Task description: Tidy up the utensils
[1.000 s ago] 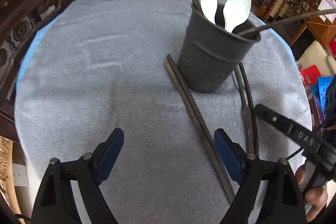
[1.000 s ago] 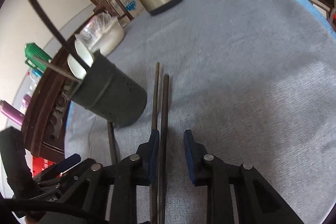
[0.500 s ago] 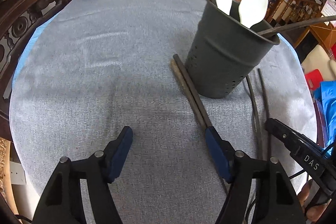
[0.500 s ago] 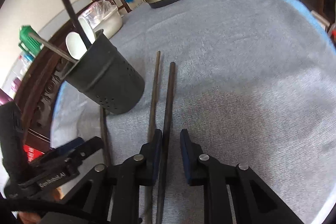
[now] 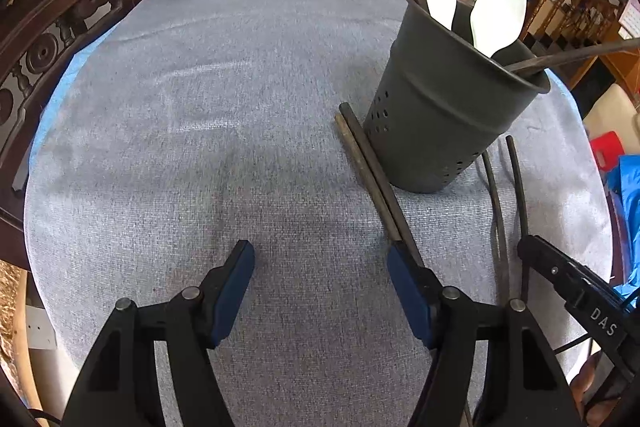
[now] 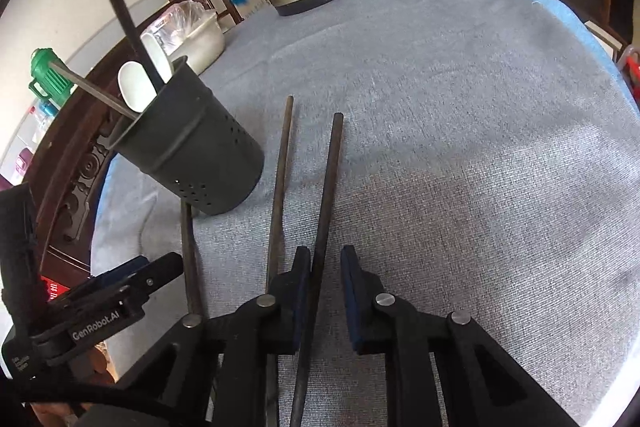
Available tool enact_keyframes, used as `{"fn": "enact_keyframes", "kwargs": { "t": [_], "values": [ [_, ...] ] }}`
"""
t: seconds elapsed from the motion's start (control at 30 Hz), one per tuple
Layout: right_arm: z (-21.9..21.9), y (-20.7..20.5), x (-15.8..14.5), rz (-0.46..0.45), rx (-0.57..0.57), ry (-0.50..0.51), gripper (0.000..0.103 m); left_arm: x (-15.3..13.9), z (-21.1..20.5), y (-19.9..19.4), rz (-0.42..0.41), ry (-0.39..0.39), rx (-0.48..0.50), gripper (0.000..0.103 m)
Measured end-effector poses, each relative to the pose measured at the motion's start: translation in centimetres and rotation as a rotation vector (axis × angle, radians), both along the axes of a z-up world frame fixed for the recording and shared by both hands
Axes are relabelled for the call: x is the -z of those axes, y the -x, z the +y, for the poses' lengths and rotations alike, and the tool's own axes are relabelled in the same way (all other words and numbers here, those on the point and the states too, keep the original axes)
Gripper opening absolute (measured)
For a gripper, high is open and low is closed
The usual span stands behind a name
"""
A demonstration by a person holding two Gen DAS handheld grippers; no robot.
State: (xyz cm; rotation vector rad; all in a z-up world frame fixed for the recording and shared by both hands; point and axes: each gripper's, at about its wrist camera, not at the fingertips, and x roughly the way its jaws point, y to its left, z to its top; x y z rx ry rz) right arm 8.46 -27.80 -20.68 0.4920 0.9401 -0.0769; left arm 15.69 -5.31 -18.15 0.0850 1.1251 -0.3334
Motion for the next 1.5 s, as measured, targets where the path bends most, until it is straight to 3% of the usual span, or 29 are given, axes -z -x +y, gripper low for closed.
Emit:
{"fn": "enact_keyframes", "kwargs": {
  "t": [0.1,0.3,0.43,0.7,1.03,1.5],
  "values": [
    [-0.1,0.1,0.0,-0.004,0.0,-0.002,0.017,-0.3,0.0,-0.3,0.007,0.004,-0.009,0.069],
    [-0.4,0.1,0.1,-0.009,-0.002,-0.015,0.017,-0.8,1.1,-0.9,0.06,0.113,-0.026,0.069],
    [-0.2,0.1,0.0,-0.013,-0.004,-0.006,0.017,-0.8,0.2,-0.7,0.036,0.062,-0.01,0.069],
    [-0.5,0.1,0.1,-0.017,-0.002,-0.028,0.017,-0.7,-1.3,-1.4,0.038,0.033,0.002,0.073],
    [-0.6,0.1,0.1,-0.026,-0.004,-0.033,0.017,-1.1,-2.3,-4.0,0.077,0.021,-0.007,0.075],
    [-0.5,0.4,-0.1,-0.029,-0.005,-0.028,0.017,-1.0,-1.0,-4.3,0.078,0.012,-0.013,0.077]
  ]
}}
